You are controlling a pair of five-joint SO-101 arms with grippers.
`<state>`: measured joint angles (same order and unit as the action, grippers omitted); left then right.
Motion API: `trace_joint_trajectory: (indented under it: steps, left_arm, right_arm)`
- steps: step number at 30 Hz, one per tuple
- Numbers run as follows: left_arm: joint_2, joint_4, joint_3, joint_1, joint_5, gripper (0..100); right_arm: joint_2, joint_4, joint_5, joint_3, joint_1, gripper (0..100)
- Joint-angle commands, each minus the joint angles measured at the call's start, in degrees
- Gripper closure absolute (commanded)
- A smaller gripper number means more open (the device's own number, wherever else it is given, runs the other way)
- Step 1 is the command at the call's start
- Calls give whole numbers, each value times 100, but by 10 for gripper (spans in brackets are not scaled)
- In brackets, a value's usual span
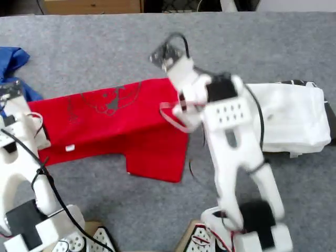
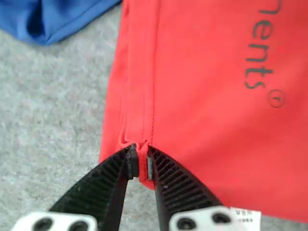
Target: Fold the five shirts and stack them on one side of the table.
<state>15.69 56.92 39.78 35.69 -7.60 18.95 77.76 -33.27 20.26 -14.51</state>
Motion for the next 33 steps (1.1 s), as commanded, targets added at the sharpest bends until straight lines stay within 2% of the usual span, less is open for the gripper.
trace_joint_trajectory:
  steps: [1, 7, 13, 16, 18, 20, 23, 25, 29, 32, 33]
  left_arm:
    - [229, -396, 163, 321, -53, 971]
    - [229, -475, 330, 312, -62, 971]
    - [220, -475, 356, 286, -70, 971]
    - [220, -457, 374, 224, -378, 966]
    - [220, -422, 382, 224, -563, 937]
    - [220, -404, 382, 251, -598, 869]
    - [281, -132, 268, 338, -615, 767]
    - [290, 229, 84, 391, -615, 736]
    - [290, 1178, -769, 866, -589, 754]
    - [290, 1785, -1736, 1332, -501, 833]
    - [281, 1934, -2079, 1446, -343, 884]
  right_arm:
    - [1042, -598, 88, 1552, -79, 987]
    - [1341, -1477, 325, 2941, -70, 987]
    - [1349, -1864, 325, 3468, -53, 987]
    - [1358, -1925, 299, 3574, -62, 987]
    - [1358, -1881, 264, 3565, -70, 982]
    - [1385, -1881, 273, 3574, -70, 933]
    - [1385, -1705, 281, 3477, -70, 838]
    - [1385, -1424, 255, 3248, -53, 829]
    - [1385, -659, -149, 2510, -35, 839]
    - [1341, -440, -44, 1877, -62, 991]
    - [1323, -466, 88, 1710, -70, 980]
